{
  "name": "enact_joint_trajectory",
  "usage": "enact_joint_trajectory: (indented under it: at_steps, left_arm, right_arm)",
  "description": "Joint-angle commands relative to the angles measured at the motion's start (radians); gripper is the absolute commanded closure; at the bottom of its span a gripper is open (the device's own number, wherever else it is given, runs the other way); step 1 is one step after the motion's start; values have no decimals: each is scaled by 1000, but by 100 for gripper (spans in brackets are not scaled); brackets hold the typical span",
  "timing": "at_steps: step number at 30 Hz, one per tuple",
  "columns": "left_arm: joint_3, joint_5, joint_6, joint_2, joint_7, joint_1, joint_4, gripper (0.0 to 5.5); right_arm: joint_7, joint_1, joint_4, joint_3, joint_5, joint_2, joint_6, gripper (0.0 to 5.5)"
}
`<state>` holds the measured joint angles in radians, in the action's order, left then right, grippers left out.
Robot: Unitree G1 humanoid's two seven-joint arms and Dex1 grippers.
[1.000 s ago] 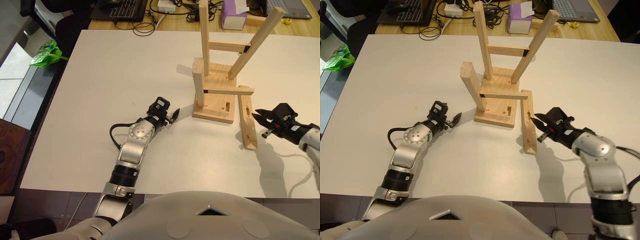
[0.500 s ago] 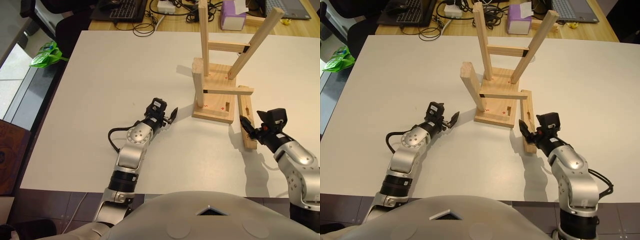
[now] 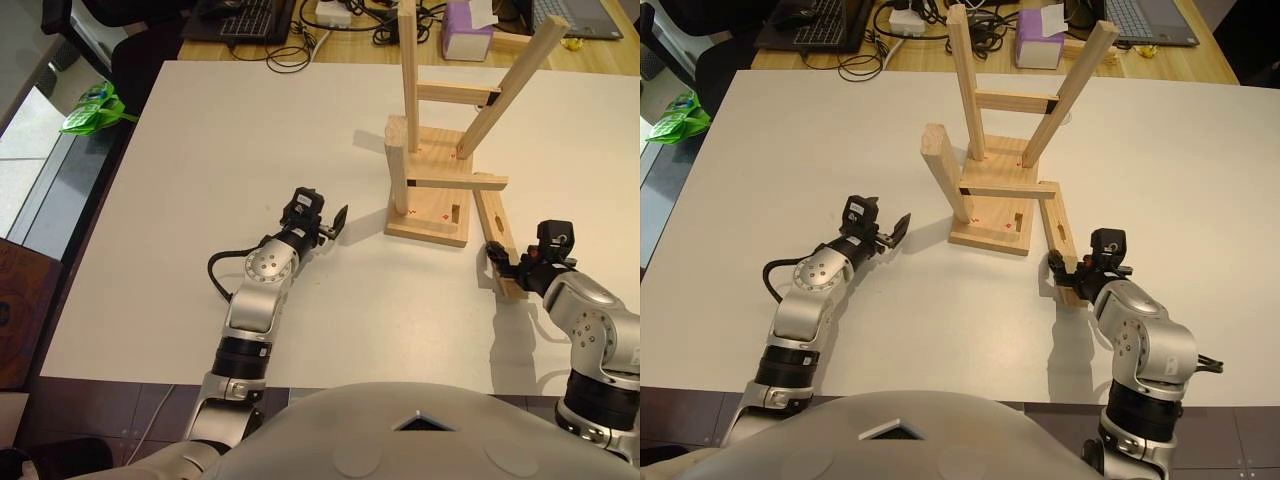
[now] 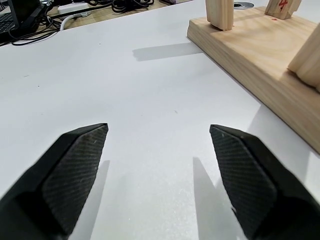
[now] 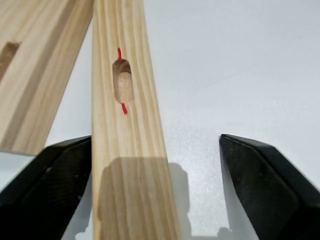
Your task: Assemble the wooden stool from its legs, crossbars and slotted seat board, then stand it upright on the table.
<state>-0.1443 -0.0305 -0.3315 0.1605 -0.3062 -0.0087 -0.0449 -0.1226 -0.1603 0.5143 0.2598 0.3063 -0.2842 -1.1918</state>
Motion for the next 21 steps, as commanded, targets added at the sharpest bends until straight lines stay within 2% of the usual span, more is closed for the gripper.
enact_joint_trajectory:
  at_steps: [1, 4, 11, 17, 21]
  left_arm:
    - [16, 3, 8, 3, 17, -8, 6, 170]
    - [27, 4, 12, -1, 33, -1, 6, 170]
    - [88, 8, 33, 8, 79, -38, 34, 170]
    - [288, 55, 103, 4, 226, -108, 51, 170]
    - [430, 74, 235, 38, 324, -150, 40, 170]
  right_arm:
    - [-23, -55, 30, 25, 13, -33, -92, 102]
    - [-38, -43, 18, 32, 19, -43, -115, 116]
    - [-47, -18, -28, 45, 29, 1, -115, 247]
    - [-12, 13, -51, 72, 12, 61, -26, 343]
    - [18, 22, -36, 69, -13, 75, 84, 344]
